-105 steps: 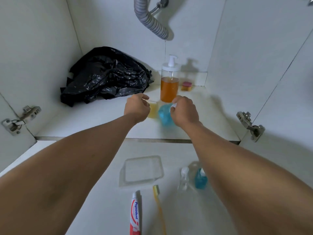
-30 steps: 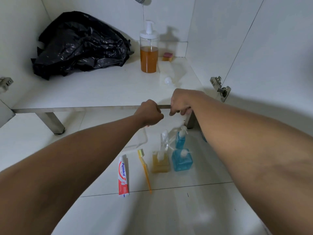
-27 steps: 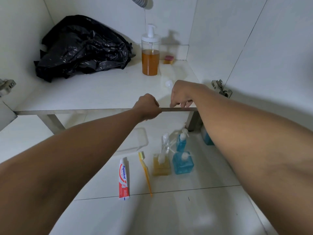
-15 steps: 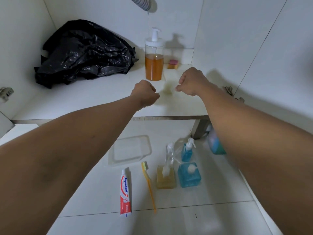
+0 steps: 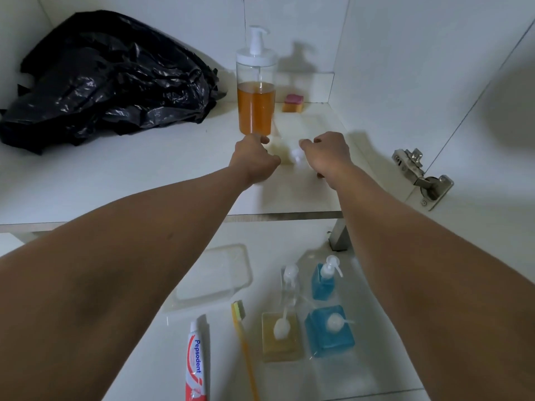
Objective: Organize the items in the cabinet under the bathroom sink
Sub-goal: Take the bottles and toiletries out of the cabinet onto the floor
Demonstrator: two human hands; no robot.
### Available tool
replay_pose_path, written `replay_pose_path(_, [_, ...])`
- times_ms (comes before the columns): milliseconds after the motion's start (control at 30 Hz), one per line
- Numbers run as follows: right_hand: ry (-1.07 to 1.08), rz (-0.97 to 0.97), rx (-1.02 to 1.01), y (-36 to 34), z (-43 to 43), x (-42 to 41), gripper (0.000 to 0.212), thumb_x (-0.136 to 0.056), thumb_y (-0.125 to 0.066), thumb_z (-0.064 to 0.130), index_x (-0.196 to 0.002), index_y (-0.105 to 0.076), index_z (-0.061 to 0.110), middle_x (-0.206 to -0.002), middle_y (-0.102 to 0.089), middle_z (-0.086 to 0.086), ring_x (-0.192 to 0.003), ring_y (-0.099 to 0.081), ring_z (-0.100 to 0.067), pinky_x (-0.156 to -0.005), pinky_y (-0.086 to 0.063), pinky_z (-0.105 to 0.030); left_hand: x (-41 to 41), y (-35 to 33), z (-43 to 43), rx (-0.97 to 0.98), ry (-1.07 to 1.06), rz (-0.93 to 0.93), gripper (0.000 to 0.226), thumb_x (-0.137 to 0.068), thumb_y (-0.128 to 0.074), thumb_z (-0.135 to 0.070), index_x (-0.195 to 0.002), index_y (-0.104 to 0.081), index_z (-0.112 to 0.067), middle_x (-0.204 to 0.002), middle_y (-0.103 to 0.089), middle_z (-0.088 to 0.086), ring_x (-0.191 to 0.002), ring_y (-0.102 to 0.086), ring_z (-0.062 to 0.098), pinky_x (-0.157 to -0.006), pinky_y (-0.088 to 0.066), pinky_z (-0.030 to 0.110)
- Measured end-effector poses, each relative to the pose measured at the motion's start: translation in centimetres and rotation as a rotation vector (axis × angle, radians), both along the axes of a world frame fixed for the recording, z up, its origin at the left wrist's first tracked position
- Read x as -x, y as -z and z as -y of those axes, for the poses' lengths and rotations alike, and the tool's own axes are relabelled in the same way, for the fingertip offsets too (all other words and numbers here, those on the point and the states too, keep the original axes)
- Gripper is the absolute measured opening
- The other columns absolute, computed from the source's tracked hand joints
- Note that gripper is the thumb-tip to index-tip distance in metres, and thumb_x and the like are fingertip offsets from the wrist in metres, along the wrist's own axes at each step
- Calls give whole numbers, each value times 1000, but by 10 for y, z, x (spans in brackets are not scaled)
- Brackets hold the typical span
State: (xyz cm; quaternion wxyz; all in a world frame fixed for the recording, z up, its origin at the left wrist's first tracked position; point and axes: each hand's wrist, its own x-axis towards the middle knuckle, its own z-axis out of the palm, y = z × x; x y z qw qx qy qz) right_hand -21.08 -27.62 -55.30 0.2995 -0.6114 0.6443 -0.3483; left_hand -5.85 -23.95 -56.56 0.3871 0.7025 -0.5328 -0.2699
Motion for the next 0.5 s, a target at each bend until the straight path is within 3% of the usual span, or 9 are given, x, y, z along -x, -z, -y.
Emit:
replay_pose_path(133, [85, 164, -44, 5, 25, -4, 36, -94, -51, 38, -69, -44, 14, -73, -53, -4, -68, -56, -25, -62, -49, -33, 1, 5, 12, 84, 69, 155, 78, -84, -71, -14, -151, -31, -18, -136, -50, 10, -113, -55, 28, -88, -51, 34])
replay_pose_path(200, [116, 230, -99, 4, 42, 2, 31, -94, -49, 39, -79, -47, 13, -86, -58, -6, -83, -65, -28, -74, -60, -42, 1, 8, 16, 175, 123, 314, 94, -81, -71, -11, -157, -16, -25, -151, -34, 9, -124, -51, 30, -90, -51, 39])
replay_pose_path(267, [107, 220, -134, 3, 58, 7, 28, -95, -50, 39, -96, -52, 10, -95, -58, -5, -92, -66, -29, -70, -61, -44, -1, 13, 22, 256, 205, 456, 104, -79, -69, -8, -158, -7, -33, -158, -19, 4, -129, -47, 31, -81, -50, 39])
replay_pose_path(333, [69, 111, -116, 3, 74, 11, 33, -94, -52, 36, -108, -57, 8, -100, -61, -6, -92, -66, -29, -58, -58, -36, -2, 15, 26, 287, 277, 545, 100, -78, -66, -6, -158, -13, -36, -162, -13, -1, -135, -41, 31, -80, -46, 34])
replay_pose_path(400, [17, -33, -76, 0, 90, 12, 33, -92, -54, 31, -107, -63, 3, -95, -62, -10, -83, -64, -30, -57, -58, -36, -3, 18, 31, 287, 322, 568, 86, -80, -64, -7, -153, -26, -34, -162, -14, -3, -138, -38, 30, -95, -48, 41])
replay_pose_path(500, [-76, -210, -32, -1, 112, 11, 21, -96, -51, 18, -102, -63, 3, -92, -60, -14, -81, -62, -34, -83, -60, -48, 0, 26, 37, 297, 326, 517, 68, -85, -57, -12, -147, -35, -29, -160, -21, -2, -134, -42, 30, -103, -44, 53])
